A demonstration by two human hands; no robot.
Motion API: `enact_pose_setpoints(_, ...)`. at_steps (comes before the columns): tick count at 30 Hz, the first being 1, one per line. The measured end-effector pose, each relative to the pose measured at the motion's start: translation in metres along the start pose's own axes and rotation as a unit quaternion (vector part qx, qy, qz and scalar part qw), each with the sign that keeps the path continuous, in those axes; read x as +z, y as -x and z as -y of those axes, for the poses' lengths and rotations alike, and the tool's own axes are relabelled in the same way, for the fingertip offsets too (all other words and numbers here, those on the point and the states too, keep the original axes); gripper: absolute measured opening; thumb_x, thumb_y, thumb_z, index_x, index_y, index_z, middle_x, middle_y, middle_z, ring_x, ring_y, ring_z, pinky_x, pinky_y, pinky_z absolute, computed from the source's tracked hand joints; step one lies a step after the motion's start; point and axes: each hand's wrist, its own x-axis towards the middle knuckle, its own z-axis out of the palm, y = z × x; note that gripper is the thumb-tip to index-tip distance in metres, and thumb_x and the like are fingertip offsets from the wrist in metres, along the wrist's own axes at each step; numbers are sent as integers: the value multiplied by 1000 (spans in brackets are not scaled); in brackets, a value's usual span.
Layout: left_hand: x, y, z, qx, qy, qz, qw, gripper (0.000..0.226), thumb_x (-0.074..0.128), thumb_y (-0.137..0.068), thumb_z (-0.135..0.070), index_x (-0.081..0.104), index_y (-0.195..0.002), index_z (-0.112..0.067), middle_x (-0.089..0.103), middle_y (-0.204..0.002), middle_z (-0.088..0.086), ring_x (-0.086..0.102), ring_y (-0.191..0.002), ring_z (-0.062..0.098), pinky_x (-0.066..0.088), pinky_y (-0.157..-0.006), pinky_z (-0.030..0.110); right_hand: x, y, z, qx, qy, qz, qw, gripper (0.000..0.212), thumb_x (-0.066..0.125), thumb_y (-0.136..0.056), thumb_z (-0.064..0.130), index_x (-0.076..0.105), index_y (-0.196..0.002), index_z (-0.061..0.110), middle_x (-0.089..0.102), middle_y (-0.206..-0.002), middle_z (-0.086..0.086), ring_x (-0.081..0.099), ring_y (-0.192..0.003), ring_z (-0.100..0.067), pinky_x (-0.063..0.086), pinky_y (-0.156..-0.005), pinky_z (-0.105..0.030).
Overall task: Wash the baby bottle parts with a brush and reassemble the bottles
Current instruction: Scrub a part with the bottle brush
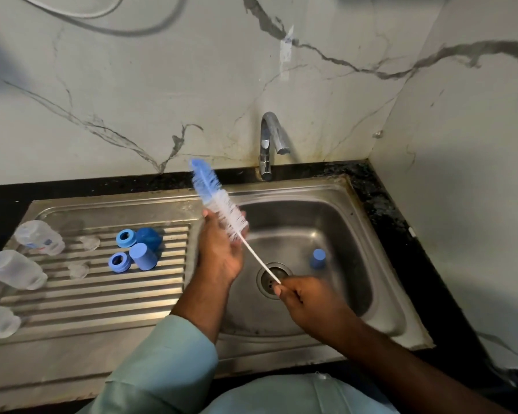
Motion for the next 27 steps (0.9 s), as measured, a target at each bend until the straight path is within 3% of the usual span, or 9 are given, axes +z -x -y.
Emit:
enact_pose_setpoints(3,5,8,4,-47,14,61,997,64,30,-97,-61,46,-138,-14,69,-106,11,70,-93,26,54,-83,41,-4,-10,3,8,-20,-14,1000,38,51,-95,25,42,-58,21,40,-51,7,44,-53,-6,27,-51,-16)
enact_pose_setpoints(6,-3,-4,-13,-14,89,61,994,68,27,-95,-65,51,-136,-17,70,-93,9,70,-76,19,57,-76,35,-7,-2,-1,31,-37,26,998,46,53,-95,28,34,-54,21,36,-48,8,38,-49,-7,28,-51,-21)
enact_pose_setpoints(10,-4,-1,-7,5,38,49,998,59,33,-96,-60,53,-135,-20,65,-124,13,73,-85,16,61,-77,31,-9,-8,-6,47,-41,-25,998,39,53,-95,26,44,-58,18,43,-49,11,42,-50,-5,30,-51,-18)
enact_pose_setpoints(12,-1,1,-3,4,30,40,999,54,34,-98,-56,55,-132,-20,64,-126,12,71,-88,17,60,-78,33,-1,-8,-1,26,-28,-44,998,36,51,-95,29,46,-61,19,45,-52,10,44,-52,-6,30,-51,-17)
enact_pose_setpoints(14,1,4,-7,-17,29,22,999,56,32,-97,-61,56,-128,-21,66,-113,8,65,-91,20,57,-76,37,6,-2,0,-2,-26,-40,999,37,49,-92,33,41,-57,24,45,-52,9,43,-51,-9,28,-49,-17)
enact_pose_setpoints(17,-3,7,-3,-31,-55,-19,998,52,33,-97,-63,63,-110,-23,66,-75,-2,53,-64,10,43,-57,25,5,-4,-8,24,-19,-37,999,34,49,-95,31,51,-64,18,46,-53,6,45,-53,-12,36,-54,-25)
enact_pose_setpoints(19,-5,11,4,-45,-78,-11,996,33,46,-98,-51,65,-101,-24,65,-74,-5,47,-57,6,39,-50,20,2,-9,-12,47,1,-48,998,28,50,-96,29,61,-76,12,50,-57,3,49,-57,-13,42,-59,-32)
enact_pose_setpoints(24,-15,7,-2,-55,24,2,998,11,55,-96,-9,66,-99,-13,71,-90,5,65,-83,15,55,-70,24,-1,-4,-13,28,27,-28,999,26,48,-95,32,61,-81,15,43,-55,9,49,-60,-13,43,-63,-35)
enact_pose_setpoints(27,-19,9,-11,-60,106,0,993,11,58,-94,-8,66,-100,-6,72,-89,9,66,-88,17,54,-84,26,-7,-2,-15,47,54,-14,997,27,45,-95,38,60,-84,18,44,-56,10,53,-63,-13,46,-64,-34)
